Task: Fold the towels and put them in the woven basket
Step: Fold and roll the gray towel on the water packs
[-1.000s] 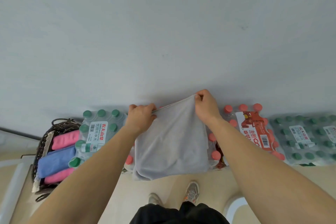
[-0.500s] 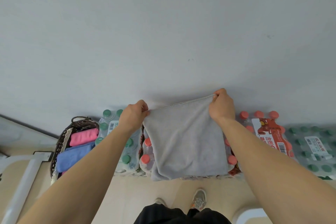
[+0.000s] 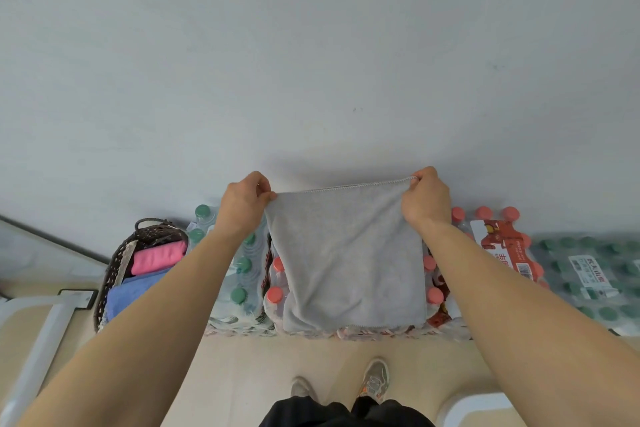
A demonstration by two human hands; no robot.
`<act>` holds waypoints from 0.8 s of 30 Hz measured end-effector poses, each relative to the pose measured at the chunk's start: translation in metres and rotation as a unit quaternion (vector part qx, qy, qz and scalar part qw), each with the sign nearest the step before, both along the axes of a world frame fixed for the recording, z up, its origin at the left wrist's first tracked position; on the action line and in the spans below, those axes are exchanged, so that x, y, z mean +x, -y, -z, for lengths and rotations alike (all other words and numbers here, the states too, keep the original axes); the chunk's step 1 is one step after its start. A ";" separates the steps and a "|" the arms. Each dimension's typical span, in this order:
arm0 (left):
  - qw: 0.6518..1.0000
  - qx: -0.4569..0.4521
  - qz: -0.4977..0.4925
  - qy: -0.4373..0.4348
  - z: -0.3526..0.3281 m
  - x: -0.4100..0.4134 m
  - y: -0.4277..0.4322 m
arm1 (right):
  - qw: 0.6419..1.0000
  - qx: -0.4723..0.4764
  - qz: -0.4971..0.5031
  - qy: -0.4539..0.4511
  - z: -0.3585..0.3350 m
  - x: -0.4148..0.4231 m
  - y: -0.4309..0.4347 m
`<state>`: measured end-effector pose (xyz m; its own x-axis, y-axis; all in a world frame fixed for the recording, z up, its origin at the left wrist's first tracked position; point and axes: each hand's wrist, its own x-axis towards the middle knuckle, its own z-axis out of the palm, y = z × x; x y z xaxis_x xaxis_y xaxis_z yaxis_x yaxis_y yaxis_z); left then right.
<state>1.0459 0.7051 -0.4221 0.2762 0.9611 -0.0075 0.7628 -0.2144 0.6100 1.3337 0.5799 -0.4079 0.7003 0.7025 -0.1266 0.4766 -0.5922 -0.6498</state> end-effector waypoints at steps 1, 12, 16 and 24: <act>1.000 0.011 0.001 -0.002 -0.003 0.001 0.000 | 1.000 0.003 0.004 -0.004 -0.002 0.000 0.001; 0.994 0.104 -0.011 -0.009 -0.037 -0.004 -0.007 | 0.999 0.050 0.017 -0.003 -0.035 -0.005 -0.005; 0.991 0.131 -0.004 0.035 -0.051 0.007 0.000 | 0.993 0.099 0.027 -0.062 -0.044 -0.017 -0.007; 0.988 0.121 -0.039 0.091 -0.068 -0.001 0.004 | 0.987 0.152 0.041 -0.031 -0.070 -0.033 0.002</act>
